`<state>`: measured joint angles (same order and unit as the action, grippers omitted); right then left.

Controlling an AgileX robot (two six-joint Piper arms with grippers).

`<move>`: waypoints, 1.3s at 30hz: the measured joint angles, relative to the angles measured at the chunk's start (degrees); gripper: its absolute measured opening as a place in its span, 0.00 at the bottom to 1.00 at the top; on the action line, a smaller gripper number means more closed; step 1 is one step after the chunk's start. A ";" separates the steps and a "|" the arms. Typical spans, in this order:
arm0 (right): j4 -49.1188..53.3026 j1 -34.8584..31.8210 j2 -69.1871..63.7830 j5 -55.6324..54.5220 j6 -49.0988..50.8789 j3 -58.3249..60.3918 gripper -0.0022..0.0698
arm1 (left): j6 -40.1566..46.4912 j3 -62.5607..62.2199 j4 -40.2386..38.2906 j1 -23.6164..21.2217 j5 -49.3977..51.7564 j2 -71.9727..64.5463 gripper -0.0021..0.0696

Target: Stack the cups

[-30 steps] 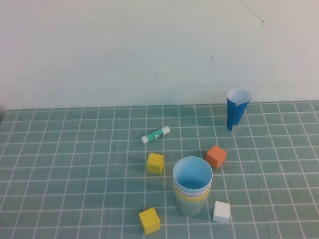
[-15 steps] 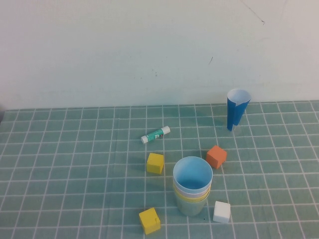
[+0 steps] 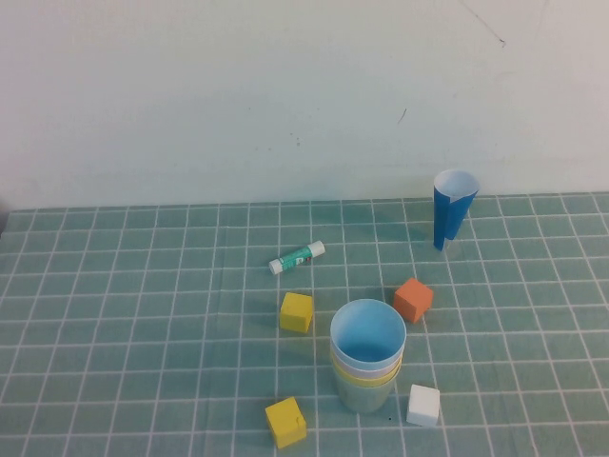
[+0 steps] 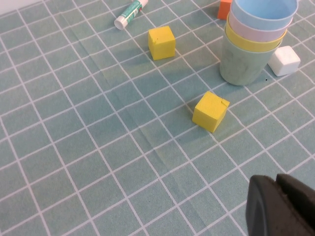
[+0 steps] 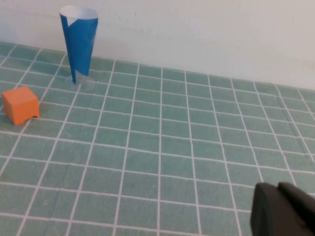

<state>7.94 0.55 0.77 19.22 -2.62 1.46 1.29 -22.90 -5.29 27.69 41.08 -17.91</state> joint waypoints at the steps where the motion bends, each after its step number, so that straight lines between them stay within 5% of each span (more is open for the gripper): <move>1: 0.00 0.00 0.00 0.00 0.00 0.00 0.03 | 0.00 0.00 0.00 0.00 0.00 0.00 0.03; 17: 0.10 0.00 0.00 0.04 0.00 0.00 0.03 | -0.08 1.20 2.50 -1.29 -1.29 1.92 0.03; 30: 0.32 0.11 0.00 0.17 0.00 0.00 0.03 | 0.76 14.15 6.05 -29.62 -18.04 18.53 0.03; 34: 0.32 0.11 0.00 0.17 -0.10 0.00 0.03 | 0.76 16.28 3.16 -33.78 -18.87 18.71 0.03; 39: 0.32 0.11 0.00 0.26 -0.10 0.00 0.03 | 0.76 19.82 -0.06 -33.27 -19.42 18.68 0.03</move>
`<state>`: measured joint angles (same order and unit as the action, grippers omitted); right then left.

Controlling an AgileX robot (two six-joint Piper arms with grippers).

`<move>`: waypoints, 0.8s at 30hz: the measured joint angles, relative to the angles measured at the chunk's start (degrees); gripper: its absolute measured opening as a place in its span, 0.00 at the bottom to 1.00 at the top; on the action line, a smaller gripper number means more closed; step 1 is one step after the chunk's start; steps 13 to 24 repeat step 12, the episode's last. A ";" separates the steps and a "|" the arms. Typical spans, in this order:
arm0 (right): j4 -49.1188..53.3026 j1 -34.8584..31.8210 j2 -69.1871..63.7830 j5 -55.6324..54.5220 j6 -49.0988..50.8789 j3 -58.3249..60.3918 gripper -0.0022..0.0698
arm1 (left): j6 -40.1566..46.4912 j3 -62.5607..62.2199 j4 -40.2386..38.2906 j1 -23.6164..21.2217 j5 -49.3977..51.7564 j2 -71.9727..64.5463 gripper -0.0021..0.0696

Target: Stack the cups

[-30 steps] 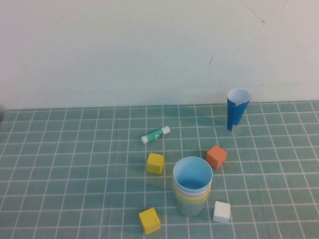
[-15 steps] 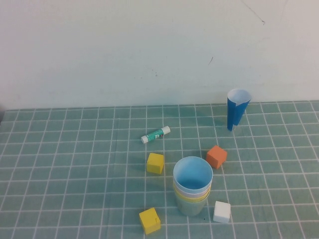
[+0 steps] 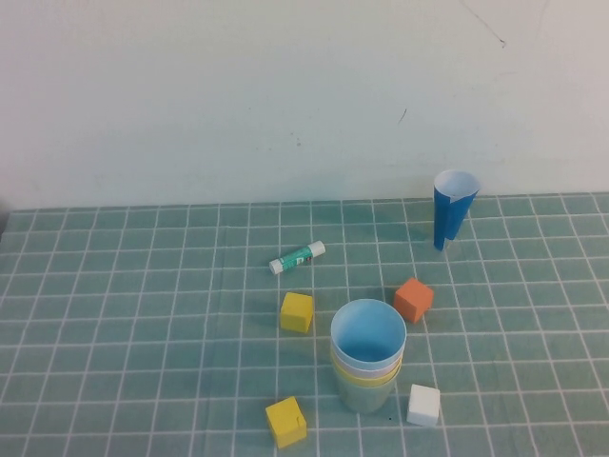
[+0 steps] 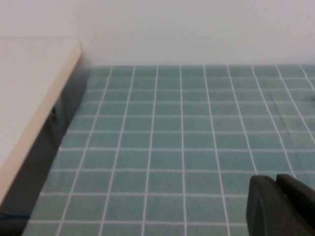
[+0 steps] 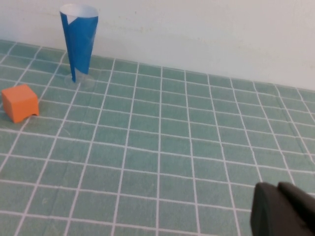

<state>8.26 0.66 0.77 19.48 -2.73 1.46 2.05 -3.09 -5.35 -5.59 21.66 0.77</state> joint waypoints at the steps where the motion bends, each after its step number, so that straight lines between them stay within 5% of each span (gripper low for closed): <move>1: 0.00 0.00 0.00 0.00 0.00 0.00 0.03 | 0.00 1.16 -0.25 0.60 -0.08 0.00 0.03; 10: 0.10 0.00 0.00 0.04 0.00 0.00 0.03 | 2.51 3.62 -0.73 8.27 -2.14 0.07 0.03; 24: 0.10 0.00 0.00 0.04 0.00 0.00 0.03 | 4.44 3.62 -0.73 8.86 -2.14 0.07 0.03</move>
